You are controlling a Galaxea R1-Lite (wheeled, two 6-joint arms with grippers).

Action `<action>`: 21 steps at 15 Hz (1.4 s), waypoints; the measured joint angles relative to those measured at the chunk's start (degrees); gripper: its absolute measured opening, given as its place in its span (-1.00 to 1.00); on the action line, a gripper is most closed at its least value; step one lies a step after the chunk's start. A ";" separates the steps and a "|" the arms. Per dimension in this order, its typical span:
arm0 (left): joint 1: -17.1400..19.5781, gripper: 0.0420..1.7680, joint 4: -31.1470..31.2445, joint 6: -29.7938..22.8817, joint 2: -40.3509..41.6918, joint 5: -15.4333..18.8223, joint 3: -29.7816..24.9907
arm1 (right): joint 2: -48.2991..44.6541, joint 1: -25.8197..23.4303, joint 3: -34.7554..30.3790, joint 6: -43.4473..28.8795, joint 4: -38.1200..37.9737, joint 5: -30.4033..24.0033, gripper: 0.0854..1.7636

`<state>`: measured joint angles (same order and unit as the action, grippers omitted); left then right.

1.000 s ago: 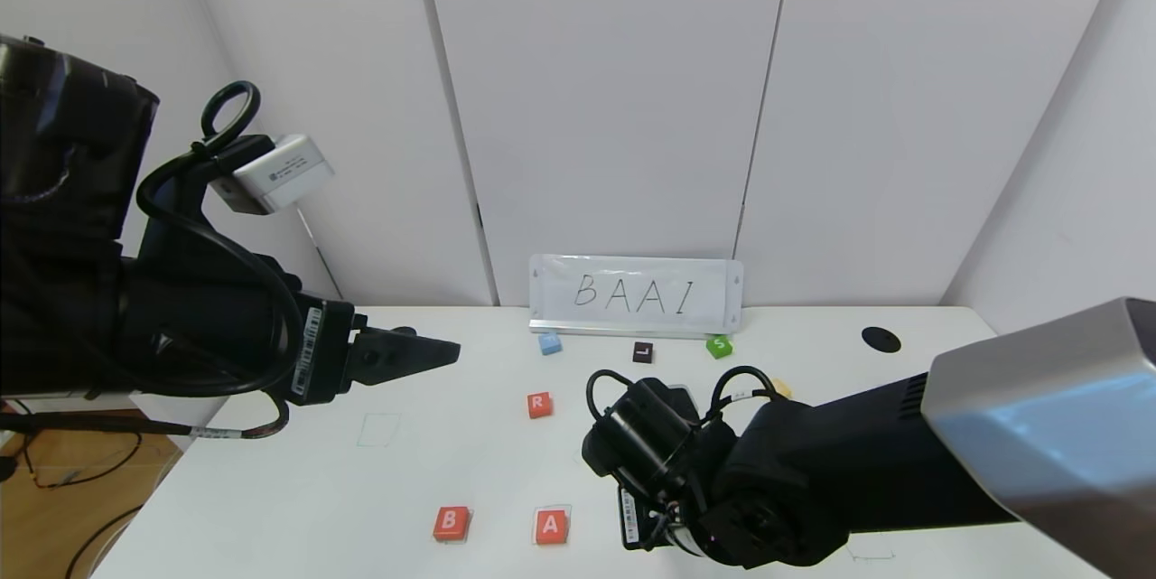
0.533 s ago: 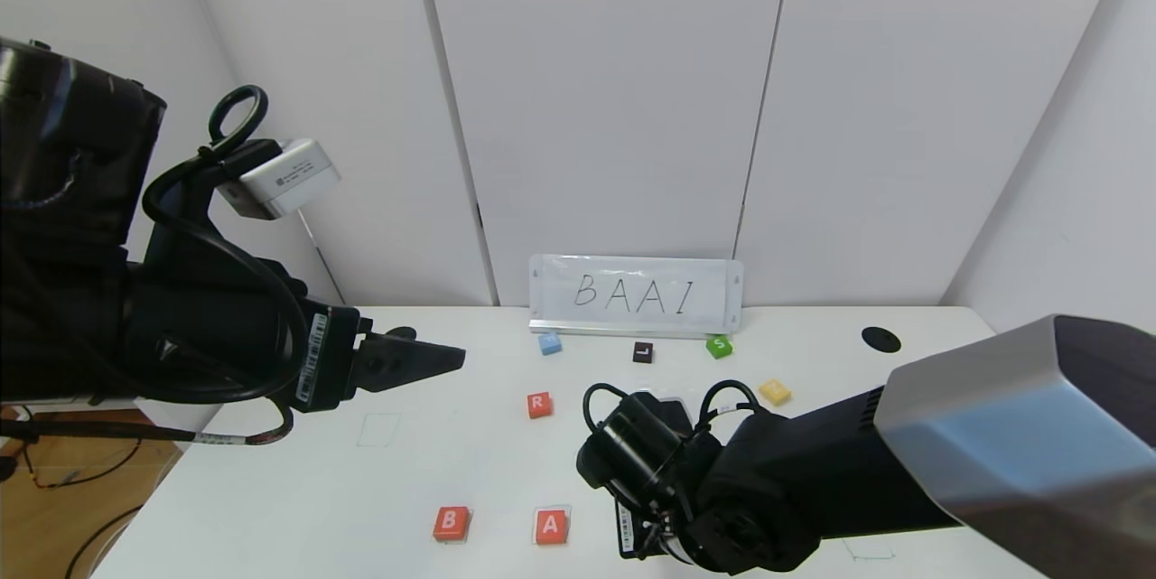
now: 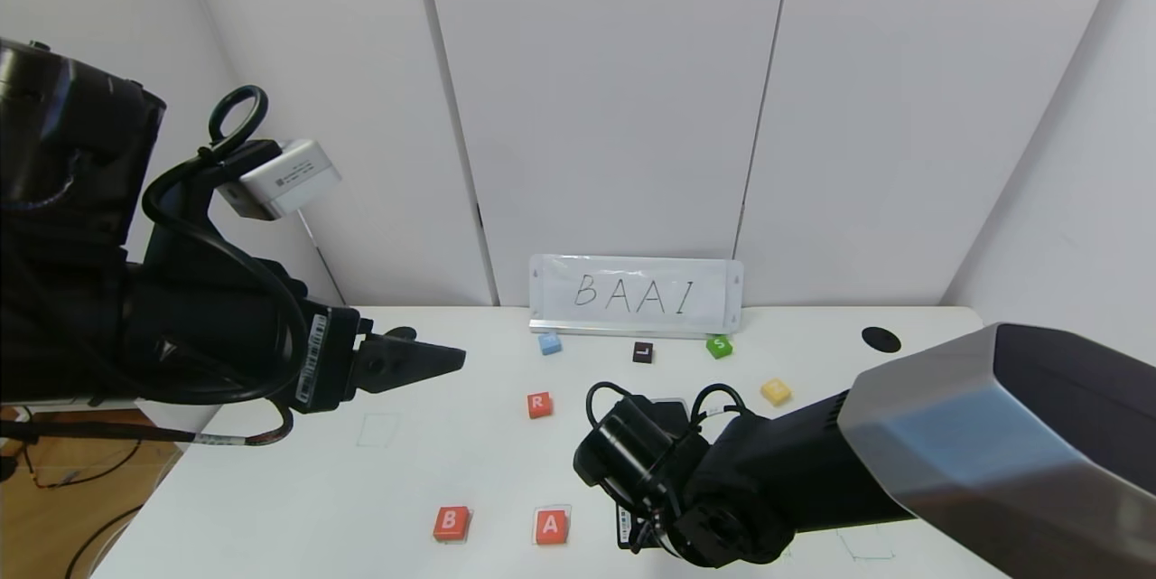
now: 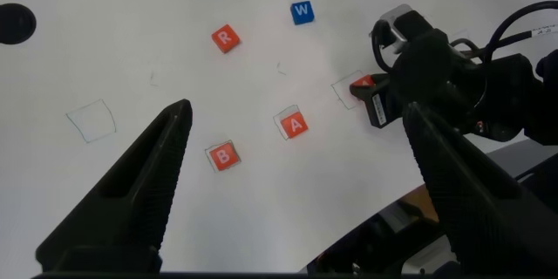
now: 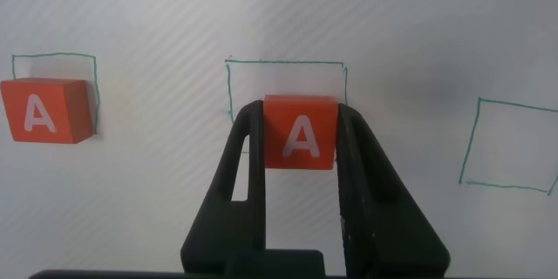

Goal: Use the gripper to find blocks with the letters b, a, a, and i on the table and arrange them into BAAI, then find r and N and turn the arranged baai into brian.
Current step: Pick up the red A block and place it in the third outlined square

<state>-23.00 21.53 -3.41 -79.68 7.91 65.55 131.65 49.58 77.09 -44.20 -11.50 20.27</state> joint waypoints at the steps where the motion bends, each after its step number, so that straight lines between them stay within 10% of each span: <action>1: -0.01 0.94 0.01 0.00 0.02 0.07 0.00 | 0.18 0.00 0.02 -0.02 0.00 0.02 -0.46; 21: -0.74 0.94 0.06 0.11 0.13 -0.01 -0.43 | 1.60 -0.11 0.52 -2.02 -0.02 0.20 -0.29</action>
<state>-23.75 21.59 -3.30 -79.54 7.90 65.12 133.24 49.47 77.62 -46.23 -11.52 20.47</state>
